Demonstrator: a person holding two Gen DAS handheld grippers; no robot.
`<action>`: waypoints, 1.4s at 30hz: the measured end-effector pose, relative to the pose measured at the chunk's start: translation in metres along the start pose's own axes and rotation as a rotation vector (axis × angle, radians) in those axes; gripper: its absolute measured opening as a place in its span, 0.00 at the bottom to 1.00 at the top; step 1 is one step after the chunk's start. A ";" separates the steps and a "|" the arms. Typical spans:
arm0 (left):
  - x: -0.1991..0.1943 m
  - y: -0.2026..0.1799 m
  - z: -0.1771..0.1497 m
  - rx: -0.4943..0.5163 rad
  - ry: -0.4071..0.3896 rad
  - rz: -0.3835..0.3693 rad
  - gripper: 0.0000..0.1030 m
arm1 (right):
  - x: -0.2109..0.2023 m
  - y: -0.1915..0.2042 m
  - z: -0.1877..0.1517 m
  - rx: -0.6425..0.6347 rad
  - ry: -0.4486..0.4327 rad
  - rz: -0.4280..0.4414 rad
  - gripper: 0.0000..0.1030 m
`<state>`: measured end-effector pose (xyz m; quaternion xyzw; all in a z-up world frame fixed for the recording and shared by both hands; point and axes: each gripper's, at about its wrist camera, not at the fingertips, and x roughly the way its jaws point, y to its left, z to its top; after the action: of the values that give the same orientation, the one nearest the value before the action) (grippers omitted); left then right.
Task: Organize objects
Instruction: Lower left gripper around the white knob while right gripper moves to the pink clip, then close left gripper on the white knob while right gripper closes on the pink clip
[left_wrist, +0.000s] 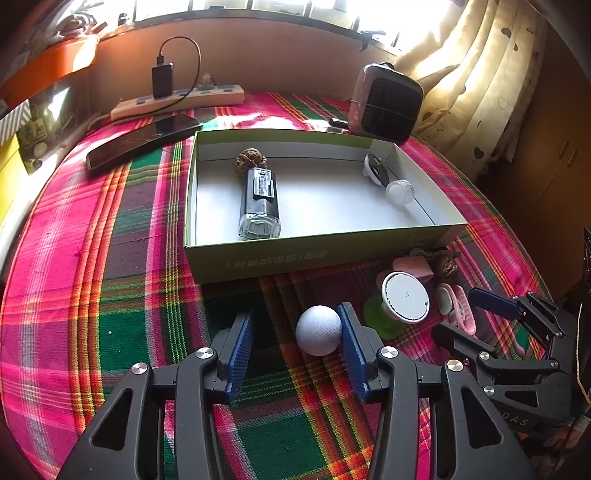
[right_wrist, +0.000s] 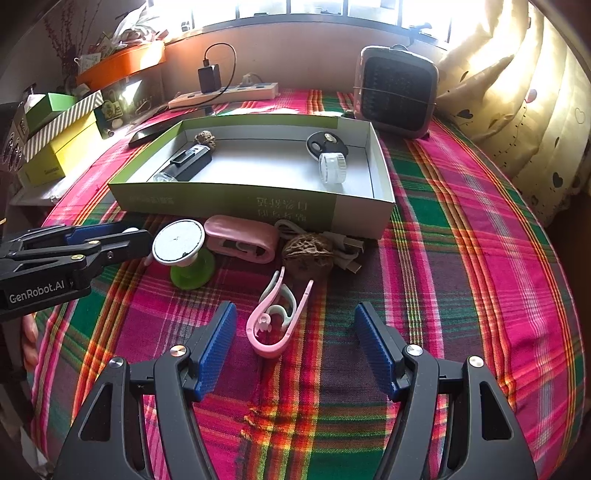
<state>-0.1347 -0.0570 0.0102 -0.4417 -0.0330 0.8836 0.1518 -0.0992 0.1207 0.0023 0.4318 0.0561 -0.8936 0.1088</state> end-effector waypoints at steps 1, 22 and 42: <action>0.000 -0.001 0.000 0.005 -0.002 0.000 0.43 | 0.000 -0.001 0.000 0.000 0.000 0.001 0.65; -0.001 -0.006 -0.001 0.009 -0.017 -0.020 0.20 | -0.004 -0.001 -0.002 -0.013 -0.018 0.030 0.29; -0.003 -0.007 -0.003 0.014 -0.020 -0.017 0.20 | -0.007 0.004 -0.003 -0.032 -0.022 0.056 0.24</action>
<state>-0.1291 -0.0515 0.0117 -0.4316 -0.0320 0.8869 0.1618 -0.0918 0.1185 0.0054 0.4216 0.0571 -0.8939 0.1410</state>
